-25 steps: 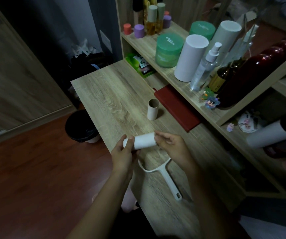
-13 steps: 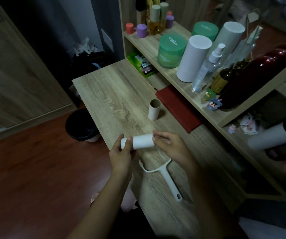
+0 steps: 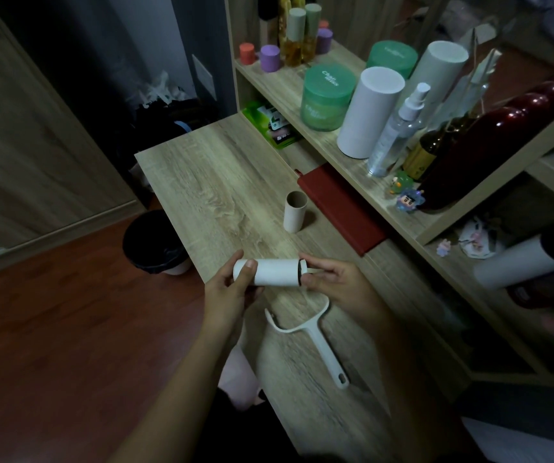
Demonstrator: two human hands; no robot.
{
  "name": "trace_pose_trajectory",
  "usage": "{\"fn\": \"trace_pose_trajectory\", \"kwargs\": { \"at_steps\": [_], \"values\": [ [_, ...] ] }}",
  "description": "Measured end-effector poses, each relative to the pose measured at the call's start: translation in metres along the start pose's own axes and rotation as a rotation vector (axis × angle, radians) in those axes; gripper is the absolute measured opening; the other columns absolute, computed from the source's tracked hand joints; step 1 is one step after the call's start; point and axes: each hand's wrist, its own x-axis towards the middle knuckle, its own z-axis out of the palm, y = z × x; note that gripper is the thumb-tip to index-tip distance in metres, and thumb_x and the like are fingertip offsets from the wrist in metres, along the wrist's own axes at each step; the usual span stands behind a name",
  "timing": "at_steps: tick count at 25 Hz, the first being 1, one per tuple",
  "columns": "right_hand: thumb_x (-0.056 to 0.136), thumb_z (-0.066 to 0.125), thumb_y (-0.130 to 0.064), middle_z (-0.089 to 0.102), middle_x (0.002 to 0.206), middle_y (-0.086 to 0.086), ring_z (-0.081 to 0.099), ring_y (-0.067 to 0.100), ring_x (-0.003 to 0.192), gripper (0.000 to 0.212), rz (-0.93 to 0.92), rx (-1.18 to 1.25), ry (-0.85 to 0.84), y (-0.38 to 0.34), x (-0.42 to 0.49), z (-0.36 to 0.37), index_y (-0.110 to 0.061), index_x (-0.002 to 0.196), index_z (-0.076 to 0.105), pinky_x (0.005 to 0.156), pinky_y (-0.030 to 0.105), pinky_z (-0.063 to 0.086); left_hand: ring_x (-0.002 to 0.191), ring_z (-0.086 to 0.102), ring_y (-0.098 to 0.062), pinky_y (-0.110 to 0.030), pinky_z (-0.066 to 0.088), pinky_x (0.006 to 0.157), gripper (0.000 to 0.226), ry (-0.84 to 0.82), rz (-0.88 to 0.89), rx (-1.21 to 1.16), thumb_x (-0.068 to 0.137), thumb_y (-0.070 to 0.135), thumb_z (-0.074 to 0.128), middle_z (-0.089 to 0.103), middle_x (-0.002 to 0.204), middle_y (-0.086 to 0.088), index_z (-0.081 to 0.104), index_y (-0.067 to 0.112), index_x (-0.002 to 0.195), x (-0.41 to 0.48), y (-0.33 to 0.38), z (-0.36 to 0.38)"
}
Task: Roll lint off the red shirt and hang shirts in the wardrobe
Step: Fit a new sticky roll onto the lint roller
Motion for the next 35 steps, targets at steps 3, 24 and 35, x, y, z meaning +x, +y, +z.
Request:
{"fn": "trace_pose_trajectory", "kwargs": {
  "at_steps": [3,24,35],
  "values": [
    [0.08,0.07,-0.017,0.07,0.104,-0.004,0.068,0.007,0.097,0.035,-0.03,-0.02,0.034,-0.003,0.003,0.002,-0.034,0.11,0.061,0.088,0.022,0.052,0.1,0.065,-0.022,-0.033,0.055,0.078,0.048,0.044,0.022,-0.03,0.086,0.02,0.064,0.063,0.11,-0.005,0.051,0.013,0.131,-0.001,-0.001,0.004],
    [0.088,0.061,-0.028,0.062,0.103,0.016,0.062,0.03,0.09,0.029,0.012,-0.88,0.283,0.047,0.077,-0.004,-0.009,0.108,0.069,0.076,0.032,0.046,0.096,0.065,-0.017,-0.025,0.056,0.073,0.048,0.127,0.038,-0.038,0.086,0.018,0.065,0.062,0.111,-0.007,0.051,0.014,0.132,-0.001,-0.001,-0.011],
    [0.093,0.033,-0.048,0.055,0.112,-0.013,0.053,0.006,0.103,0.046,-0.052,-0.37,0.325,0.007,0.005,0.047,-0.024,0.127,0.053,0.082,0.017,0.043,0.093,0.066,-0.015,-0.024,0.055,0.068,0.05,0.065,0.006,-0.006,0.087,0.021,0.063,0.063,0.112,-0.003,0.048,0.015,0.134,-0.006,-0.007,0.009]
  ]
}}
